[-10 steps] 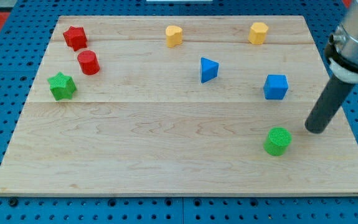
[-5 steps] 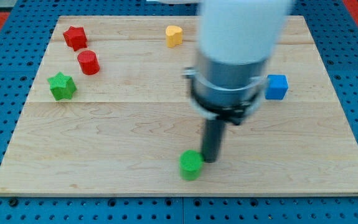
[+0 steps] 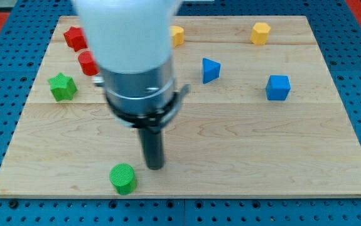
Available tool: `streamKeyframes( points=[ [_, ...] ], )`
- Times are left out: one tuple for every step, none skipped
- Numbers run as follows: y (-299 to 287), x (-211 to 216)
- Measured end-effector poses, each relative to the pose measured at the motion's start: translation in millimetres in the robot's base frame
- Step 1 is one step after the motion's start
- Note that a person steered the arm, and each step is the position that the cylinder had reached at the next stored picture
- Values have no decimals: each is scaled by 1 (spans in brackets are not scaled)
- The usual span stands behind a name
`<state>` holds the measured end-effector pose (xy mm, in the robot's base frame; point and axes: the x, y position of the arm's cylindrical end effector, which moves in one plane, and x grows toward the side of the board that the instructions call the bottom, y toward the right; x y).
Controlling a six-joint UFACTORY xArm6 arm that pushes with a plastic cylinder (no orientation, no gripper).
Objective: Push the green circle to the bottom left side of the board
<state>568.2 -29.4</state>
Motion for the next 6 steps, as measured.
streamKeyframes(
  points=[
    [24,0],
    [27,0],
    [56,0],
    [60,20],
    [49,20],
    [8,20]
  ],
)
